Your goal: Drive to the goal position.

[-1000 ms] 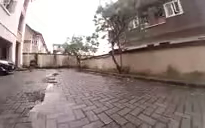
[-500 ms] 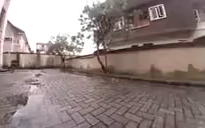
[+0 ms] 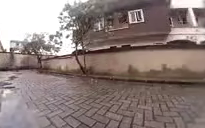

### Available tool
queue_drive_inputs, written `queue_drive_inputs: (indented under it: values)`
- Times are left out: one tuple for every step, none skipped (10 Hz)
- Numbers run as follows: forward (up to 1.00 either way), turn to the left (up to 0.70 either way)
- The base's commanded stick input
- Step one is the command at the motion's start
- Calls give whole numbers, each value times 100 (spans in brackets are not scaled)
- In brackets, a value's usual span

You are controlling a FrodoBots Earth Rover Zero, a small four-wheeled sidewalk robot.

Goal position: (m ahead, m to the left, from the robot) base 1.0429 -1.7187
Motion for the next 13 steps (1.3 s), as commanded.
queue_drive_inputs:
  values:
    - [0,-50]
    - [0,-50]
    - [0,-50]
    - [0,-50]
    - [0,-50]
    - [0,-50]
    - [0,-50]
    - [0,-50]
    - [0,-50]
    - [0,-50]
    - [0,-50]
    - [0,-50]
    - [0,-50]
